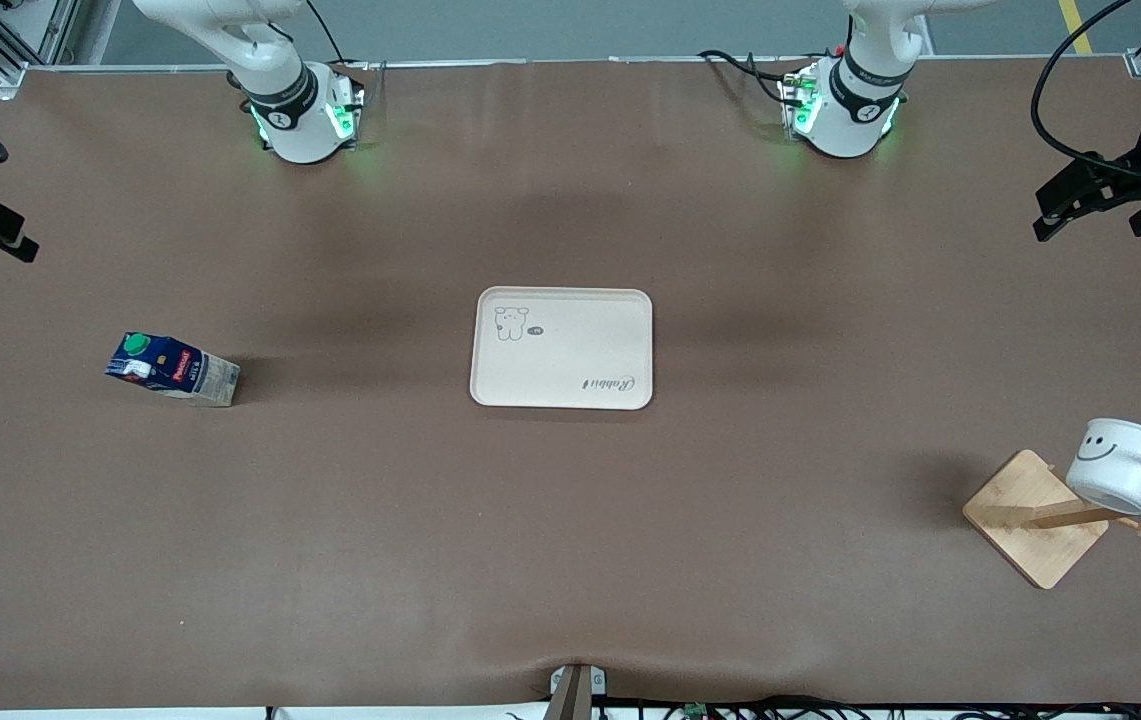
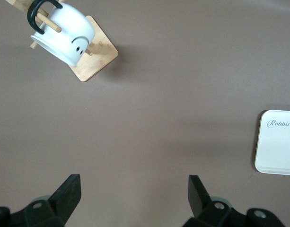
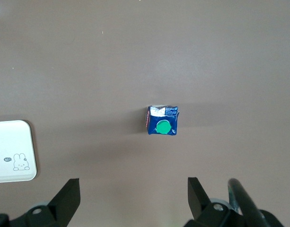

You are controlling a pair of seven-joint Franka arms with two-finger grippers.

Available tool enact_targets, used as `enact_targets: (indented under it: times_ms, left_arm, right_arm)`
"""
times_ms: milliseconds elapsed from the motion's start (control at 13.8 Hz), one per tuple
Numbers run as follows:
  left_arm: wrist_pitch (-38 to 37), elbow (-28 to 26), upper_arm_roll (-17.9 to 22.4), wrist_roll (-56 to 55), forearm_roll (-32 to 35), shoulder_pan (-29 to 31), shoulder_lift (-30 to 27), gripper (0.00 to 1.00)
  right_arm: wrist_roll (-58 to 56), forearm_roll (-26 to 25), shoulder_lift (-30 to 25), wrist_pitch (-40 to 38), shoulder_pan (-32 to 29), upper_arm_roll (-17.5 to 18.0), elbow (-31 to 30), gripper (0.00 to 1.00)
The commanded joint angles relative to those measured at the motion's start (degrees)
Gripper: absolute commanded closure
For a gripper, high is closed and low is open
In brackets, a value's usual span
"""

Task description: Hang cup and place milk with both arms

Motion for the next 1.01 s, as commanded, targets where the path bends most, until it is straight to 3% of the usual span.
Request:
enact_targets:
  times_ms: [0,942]
  left_arm:
    - [-1.06,3.34,-0.38,0.84,-0.06,0.48,2.46,0.00]
    - [-1.24,3.25,-0.46,1.10,-0.14,0.48,3.43,0.00]
  right_arm:
    - [-0.05,-0.51,-1.14,0.47,0.00,0.37,0.19,0.00]
    - [-0.67,-0.51,-0.52,-0.59,0.26,0.45,2.04,0.00]
